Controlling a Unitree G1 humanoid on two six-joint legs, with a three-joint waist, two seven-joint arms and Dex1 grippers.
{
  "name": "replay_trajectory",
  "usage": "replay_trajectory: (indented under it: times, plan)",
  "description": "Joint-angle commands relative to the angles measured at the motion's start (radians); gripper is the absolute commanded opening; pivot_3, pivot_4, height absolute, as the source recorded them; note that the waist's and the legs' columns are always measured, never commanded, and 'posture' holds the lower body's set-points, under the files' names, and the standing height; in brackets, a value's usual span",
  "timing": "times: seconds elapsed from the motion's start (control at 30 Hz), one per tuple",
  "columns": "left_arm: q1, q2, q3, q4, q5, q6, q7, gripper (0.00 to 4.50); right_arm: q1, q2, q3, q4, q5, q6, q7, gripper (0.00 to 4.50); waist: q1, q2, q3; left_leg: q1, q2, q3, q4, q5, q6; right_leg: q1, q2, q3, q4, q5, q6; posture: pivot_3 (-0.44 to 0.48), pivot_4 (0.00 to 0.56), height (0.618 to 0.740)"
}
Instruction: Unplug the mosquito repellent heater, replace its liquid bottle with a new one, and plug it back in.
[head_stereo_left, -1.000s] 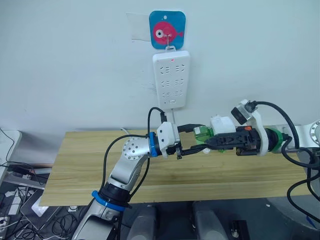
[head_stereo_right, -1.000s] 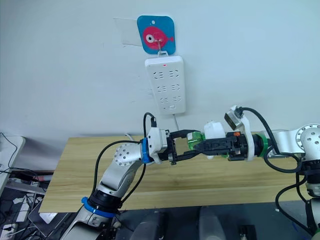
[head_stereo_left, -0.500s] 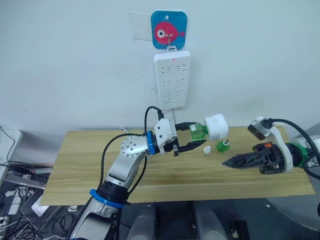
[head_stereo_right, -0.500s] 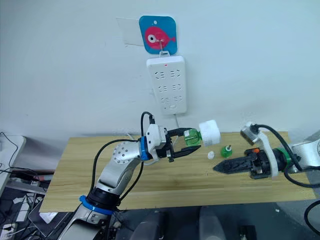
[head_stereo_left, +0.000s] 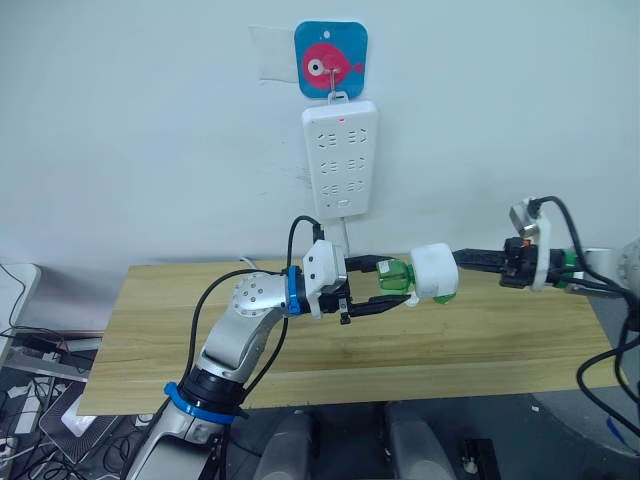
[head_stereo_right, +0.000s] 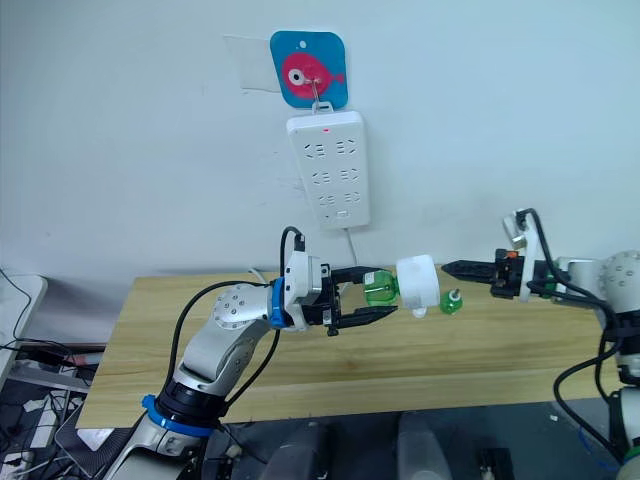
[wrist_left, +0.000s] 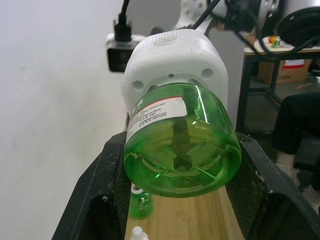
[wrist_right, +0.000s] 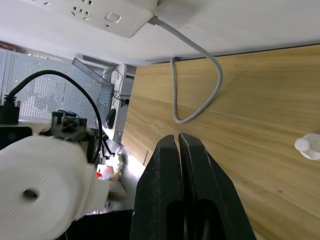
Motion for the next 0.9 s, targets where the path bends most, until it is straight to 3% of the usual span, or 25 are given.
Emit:
replay_trajectory:
  times: [0.03, 0.23, 0.43, 0.73, 0.9]
  plan:
    - [-0.001, -0.010, 0.009, -0.055, -0.028, 0.015, 0.008, 2.23, 0.008, 0.045, -0.047, -0.055, -0.019, 0.014, 0.012, 0.02, 0.000, 0.000, 0.000, 0.000, 0.000, 0.000, 0.000, 0.000, 0.000, 0.000, 0.000, 0.000, 0.000, 0.000, 0.000, -0.113, 0.226, 0.740]
    - [-0.015, -0.018, 0.037, -0.032, -0.012, 0.033, 0.060, 2.23, 0.129, 0.077, -0.124, -0.303, 0.133, 0.223, -0.008, 0.02, 0.006, 0.000, 0.000, -0.001, -0.001, -0.002, 0.000, 0.000, 0.000, 0.000, -0.001, -0.001, 0.000, 0.000, 0.000, -0.103, 0.227, 0.740]
    - [-0.009, -0.021, 0.032, -0.024, 0.005, 0.022, 0.072, 2.23, 0.186, 0.109, -0.214, -0.396, 0.286, 0.320, -0.099, 0.02, 0.008, 0.000, 0.000, 0.000, -0.001, -0.001, 0.001, 0.000, 0.000, 0.000, -0.001, 0.000, 0.001, 0.001, 0.001, -0.108, 0.224, 0.740]
    - [-0.008, -0.025, 0.015, 0.012, 0.045, -0.018, 0.057, 2.23, 0.100, 0.013, -0.115, -0.395, 0.726, 0.194, -0.343, 0.02, 0.000, 0.000, 0.000, 0.000, -0.001, 0.000, 0.001, 0.000, 0.000, 0.000, -0.001, 0.000, 0.001, 0.001, 0.001, -0.130, 0.213, 0.740]
    - [-0.001, -0.020, -0.001, 0.014, 0.056, -0.030, 0.041, 2.23, 0.008, -0.008, -0.039, -0.370, 0.839, 0.092, -0.457, 0.02, -0.005, 0.000, 0.000, 0.000, 0.000, 0.000, 0.001, 0.000, 0.000, 0.000, -0.001, 0.000, 0.001, 0.001, 0.001, -0.134, 0.207, 0.740]
